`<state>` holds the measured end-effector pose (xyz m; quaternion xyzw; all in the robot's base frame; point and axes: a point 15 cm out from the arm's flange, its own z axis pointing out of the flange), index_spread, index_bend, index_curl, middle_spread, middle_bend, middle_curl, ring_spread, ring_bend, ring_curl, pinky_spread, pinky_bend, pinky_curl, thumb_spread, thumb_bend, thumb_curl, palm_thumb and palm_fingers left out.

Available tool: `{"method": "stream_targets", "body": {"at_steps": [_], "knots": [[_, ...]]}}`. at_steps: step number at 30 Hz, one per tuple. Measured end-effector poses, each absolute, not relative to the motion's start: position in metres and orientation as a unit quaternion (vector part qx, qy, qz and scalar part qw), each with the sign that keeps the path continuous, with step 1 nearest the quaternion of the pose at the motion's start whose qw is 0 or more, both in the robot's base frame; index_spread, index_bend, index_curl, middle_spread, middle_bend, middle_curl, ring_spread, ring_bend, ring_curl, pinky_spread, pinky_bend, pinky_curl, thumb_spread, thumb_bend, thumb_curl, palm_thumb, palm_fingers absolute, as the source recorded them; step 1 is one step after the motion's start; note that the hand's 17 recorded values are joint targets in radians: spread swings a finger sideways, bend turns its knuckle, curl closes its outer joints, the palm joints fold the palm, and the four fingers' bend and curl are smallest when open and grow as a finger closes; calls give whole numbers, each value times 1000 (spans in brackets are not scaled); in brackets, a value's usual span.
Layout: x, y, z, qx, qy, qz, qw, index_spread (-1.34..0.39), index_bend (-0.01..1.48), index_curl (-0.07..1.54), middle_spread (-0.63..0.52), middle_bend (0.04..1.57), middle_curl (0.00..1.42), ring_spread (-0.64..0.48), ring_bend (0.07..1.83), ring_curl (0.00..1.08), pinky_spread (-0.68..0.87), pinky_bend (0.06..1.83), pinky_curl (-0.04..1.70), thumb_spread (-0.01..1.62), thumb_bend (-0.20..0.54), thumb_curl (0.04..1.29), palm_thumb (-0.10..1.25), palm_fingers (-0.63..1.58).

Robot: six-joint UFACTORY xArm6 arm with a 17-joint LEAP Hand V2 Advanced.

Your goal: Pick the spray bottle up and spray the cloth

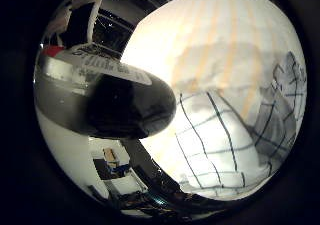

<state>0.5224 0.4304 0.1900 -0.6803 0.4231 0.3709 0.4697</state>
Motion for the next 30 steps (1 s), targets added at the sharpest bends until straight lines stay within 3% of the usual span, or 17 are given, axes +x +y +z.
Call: {"method": "stream_targets", "body": {"at_steps": [10,30], "knots": [[566,470,171,-657,432,348,510,-189,1141,733,-68,1353,581,-138,1475,561,-191,1000,1306,752,-16,904,1070,1210],[551,476,99,-664,457,351,477,-181,1135,736,-57,1345,577,-146,1463,559,-200,1004,1263,788,-17,885,1016,1216]]}}
